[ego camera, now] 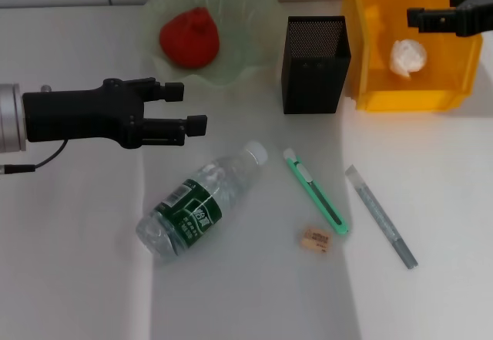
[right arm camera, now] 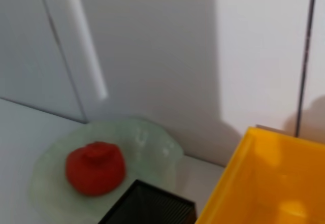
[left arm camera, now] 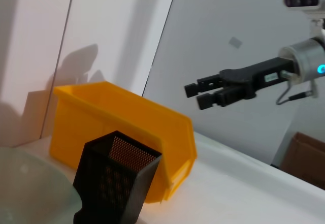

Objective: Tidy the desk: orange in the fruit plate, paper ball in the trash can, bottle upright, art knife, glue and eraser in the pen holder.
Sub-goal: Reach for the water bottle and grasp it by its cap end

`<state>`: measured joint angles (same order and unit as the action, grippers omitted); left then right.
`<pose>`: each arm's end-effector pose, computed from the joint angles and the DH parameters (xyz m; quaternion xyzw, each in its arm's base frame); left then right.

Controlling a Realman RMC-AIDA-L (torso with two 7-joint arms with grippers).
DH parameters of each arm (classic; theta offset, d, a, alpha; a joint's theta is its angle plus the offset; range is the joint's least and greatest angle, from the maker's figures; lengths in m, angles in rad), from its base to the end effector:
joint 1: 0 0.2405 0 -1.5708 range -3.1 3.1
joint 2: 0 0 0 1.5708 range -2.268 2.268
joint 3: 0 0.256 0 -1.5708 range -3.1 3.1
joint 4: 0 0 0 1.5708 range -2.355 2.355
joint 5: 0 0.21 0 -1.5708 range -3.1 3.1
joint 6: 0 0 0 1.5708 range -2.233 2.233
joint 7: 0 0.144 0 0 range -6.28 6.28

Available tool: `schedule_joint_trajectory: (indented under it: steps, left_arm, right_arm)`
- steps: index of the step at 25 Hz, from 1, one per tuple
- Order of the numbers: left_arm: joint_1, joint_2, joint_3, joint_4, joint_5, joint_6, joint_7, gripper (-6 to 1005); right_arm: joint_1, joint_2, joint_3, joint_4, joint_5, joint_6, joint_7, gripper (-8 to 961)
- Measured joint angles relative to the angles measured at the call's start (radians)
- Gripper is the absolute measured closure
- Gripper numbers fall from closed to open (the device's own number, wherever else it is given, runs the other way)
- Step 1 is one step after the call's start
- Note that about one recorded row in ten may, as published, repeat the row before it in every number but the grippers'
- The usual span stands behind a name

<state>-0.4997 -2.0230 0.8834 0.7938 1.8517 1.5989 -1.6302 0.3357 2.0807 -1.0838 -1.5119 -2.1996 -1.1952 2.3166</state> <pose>-0.2404 0.3359 0.0248 -0.9352 -0.2435 -0.2416 0.0880 0.2083 0.3676 0.0913 -0.8686 0.3255 0.1207 0.3534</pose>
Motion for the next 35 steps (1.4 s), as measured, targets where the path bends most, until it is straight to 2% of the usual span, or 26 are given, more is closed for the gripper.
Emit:
schedule_joint_trajectory:
  steps: [1, 2, 3, 4, 6, 7, 8, 11, 15, 18, 22, 27, 28, 35]
  left_arm:
    - [-0.004, -0.008, 0.000, 0.055, 0.025, 0.002, -0.066, 136]
    - [-0.013, -0.027, 0.010, 0.166, 0.083, 0.009, -0.194, 136]
    - [-0.013, -0.027, 0.010, 0.166, 0.083, 0.009, -0.194, 136]
    - [-0.018, -0.037, 0.038, 0.243, 0.124, 0.009, -0.282, 136]
    - [-0.029, -0.045, 0.123, 0.366, 0.180, -0.004, -0.440, 136]
    - [-0.050, -0.044, 0.234, 0.451, 0.230, -0.036, -0.576, 136]
    - [-0.050, -0.044, 0.234, 0.451, 0.230, -0.036, -0.576, 136]
    - [-0.113, -0.048, 0.374, 0.520, 0.327, -0.076, -0.744, 136]
    - [-0.204, -0.055, 0.519, 0.498, 0.436, -0.139, -0.895, 136]
    - [-0.252, -0.056, 0.622, 0.458, 0.470, -0.201, -0.947, 136]
    - [-0.267, -0.057, 0.722, 0.418, 0.493, -0.291, -1.000, 136]
    - [-0.270, -0.057, 0.754, 0.387, 0.527, -0.343, -1.036, 135]
    - [-0.271, -0.057, 0.773, 0.336, 0.546, -0.390, -1.059, 135]
    - [-0.269, -0.057, 0.781, 0.266, 0.549, -0.438, -1.065, 135]
  right_arm:
    - [-0.036, 0.000, 0.012, -0.004, 0.066, -0.036, -0.046, 135]
    - [-0.058, 0.001, 0.021, 0.000, 0.111, -0.068, -0.080, 135]
    - [-0.091, 0.003, 0.040, 0.020, 0.181, -0.122, -0.146, 135]
    - [-0.116, 0.004, 0.054, 0.044, 0.244, -0.169, -0.209, 135]
    - [-0.159, 0.004, 0.074, 0.128, 0.363, -0.260, -0.338, 135]
    - [-0.179, 0.002, 0.086, 0.178, 0.415, -0.303, -0.409, 135]
    - [-0.188, 0.001, 0.099, 0.231, 0.444, -0.329, -0.463, 135]
    - [-0.192, -0.001, 0.173, 0.426, 0.481, -0.424, -0.627, 135]
    - [-0.156, -0.013, 0.280, 0.699, 0.477, -0.537, -0.834, 135]
    - [-0.148, -0.025, 0.311, 0.818, 0.475, -0.551, -0.921, 135]
    - [-0.153, -0.026, 0.312, 0.853, 0.468, -0.543, -0.939, 135]
    - [-0.154, -0.020, 0.313, 0.866, 0.453, -0.542, -0.945, 135]
    - [-0.152, -0.019, 0.313, 0.871, 0.451, -0.542, -0.949, 135]
    - [-0.132, -0.019, 0.311, 0.912, 0.451, -0.529, -0.965, 136]
